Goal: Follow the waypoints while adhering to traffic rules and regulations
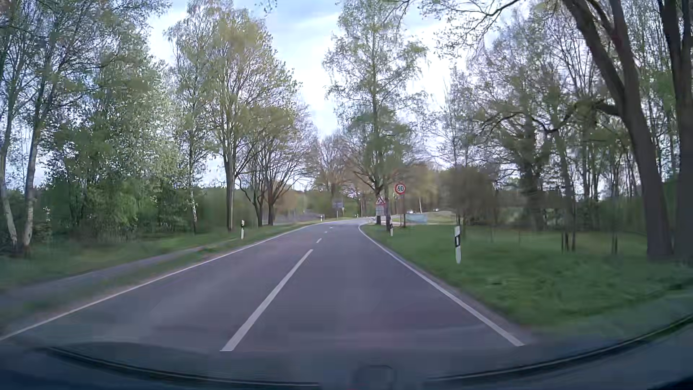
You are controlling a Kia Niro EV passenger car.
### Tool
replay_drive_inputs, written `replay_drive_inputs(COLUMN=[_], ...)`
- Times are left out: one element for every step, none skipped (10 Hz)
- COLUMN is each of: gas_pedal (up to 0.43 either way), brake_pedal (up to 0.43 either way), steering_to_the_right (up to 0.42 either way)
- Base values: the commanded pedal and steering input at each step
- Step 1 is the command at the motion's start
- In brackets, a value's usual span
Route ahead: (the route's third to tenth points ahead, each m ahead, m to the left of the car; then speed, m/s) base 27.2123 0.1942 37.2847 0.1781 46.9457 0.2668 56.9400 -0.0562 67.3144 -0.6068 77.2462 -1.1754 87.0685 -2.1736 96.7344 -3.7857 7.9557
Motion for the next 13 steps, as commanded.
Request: replay_drive_inputs(gas_pedal=[0.28, 0.268, 0.268, 0.268, 0.268, 0.268, 0.268, 0.268, 0.268, 0.268, 0.268, 0.268, 0.248], brake_pedal=[0.0, 0.0, 0.0, 0.0, 0.0, 0.0, 0.0, 0.0, 0.0, 0.0, 0.0, 0.0, 0.0], steering_to_the_right=[-0.001, -0.001, -0.001, -0.001, -0.001, -0.003, -0.006, -0.008, -0.008, -0.009, -0.009, -0.009, -0.009])
